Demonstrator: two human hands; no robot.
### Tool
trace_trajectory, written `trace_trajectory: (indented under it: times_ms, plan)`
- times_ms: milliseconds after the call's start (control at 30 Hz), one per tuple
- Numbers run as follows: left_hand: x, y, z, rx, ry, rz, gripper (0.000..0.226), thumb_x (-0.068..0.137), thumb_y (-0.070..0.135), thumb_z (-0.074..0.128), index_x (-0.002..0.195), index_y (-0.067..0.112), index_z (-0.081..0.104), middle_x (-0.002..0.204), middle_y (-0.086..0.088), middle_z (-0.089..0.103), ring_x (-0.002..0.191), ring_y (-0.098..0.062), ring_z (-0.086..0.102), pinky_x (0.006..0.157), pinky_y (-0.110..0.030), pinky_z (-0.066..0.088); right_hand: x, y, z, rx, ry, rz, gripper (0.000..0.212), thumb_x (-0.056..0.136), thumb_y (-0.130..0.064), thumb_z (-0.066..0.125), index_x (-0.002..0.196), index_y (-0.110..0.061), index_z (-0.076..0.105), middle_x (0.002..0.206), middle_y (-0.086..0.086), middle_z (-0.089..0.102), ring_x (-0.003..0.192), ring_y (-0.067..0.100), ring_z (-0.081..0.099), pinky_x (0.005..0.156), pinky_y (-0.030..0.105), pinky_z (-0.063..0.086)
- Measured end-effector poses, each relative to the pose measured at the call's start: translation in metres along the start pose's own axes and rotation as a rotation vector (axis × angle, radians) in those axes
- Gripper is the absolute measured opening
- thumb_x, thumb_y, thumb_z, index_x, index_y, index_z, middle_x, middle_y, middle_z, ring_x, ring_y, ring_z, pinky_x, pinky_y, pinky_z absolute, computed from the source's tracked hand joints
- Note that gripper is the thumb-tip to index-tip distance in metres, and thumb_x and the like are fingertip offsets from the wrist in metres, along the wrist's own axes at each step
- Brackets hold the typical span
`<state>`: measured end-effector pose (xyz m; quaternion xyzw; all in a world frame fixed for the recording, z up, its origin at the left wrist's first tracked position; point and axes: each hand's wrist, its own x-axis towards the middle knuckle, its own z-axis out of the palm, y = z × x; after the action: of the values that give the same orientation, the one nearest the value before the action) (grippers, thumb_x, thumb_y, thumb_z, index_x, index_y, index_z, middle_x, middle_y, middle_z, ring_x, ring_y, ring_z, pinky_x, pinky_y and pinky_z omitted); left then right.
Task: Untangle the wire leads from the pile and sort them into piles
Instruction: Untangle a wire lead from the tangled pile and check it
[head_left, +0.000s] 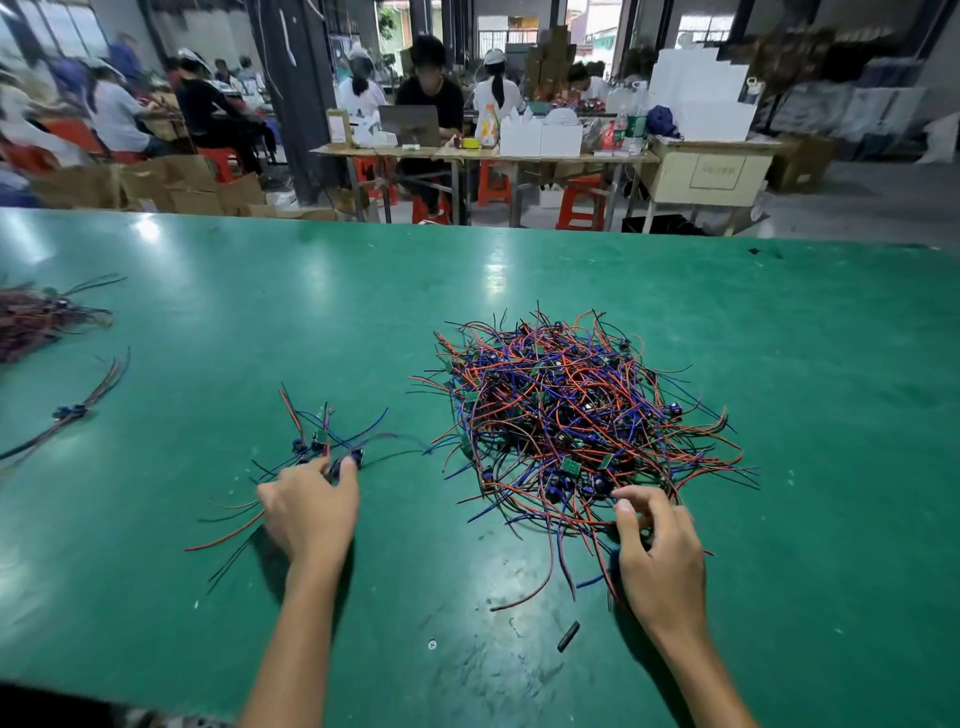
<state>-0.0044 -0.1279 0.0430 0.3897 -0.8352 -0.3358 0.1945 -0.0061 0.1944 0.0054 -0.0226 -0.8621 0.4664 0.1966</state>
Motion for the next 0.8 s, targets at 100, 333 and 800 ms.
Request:
trace_trajectory:
  times_ms: [100,333,800]
  plan:
    - [-0.016,-0.008,0.015,0.228,0.209,0.094,0.056,0.085,0.028,0.073,0.130,0.000,0.055,0.139,-0.027,0.037,0.121,-0.040,0.035,0.094,-0.052,0.037,-0.001,0.000,0.000,-0.007,-0.008,0.008,0.013,0.098,-0.028,0.058,0.097,-0.040,0.062,0.096,-0.011,0.059,0.091,-0.006,0.053,0.073,0.030,0.039]
    - [-0.066,0.037,0.067,0.143,-0.251,0.886,0.032,0.095,0.029,0.066,0.127,0.030,0.066,0.132,-0.001,0.051,0.121,-0.021,0.042,0.100,-0.037,0.040,0.000,0.000,0.001,-0.039,-0.010,-0.003,0.016,0.097,-0.022,0.061,0.094,-0.039,0.062,0.095,-0.018,0.057,0.093,-0.003,0.051,0.074,0.031,0.038]
    - [-0.104,0.085,0.052,-0.569,-0.316,0.795,0.010,0.088,0.025,0.078,0.097,0.020,0.080,0.088,0.012,0.076,0.075,-0.001,0.069,0.070,-0.023,0.056,-0.005,-0.009,0.005,-0.151,-0.126,-0.371,0.029,0.092,-0.054,0.059,0.112,-0.034,0.067,0.096,-0.024,0.064,0.091,0.002,0.054,0.081,0.026,0.045]
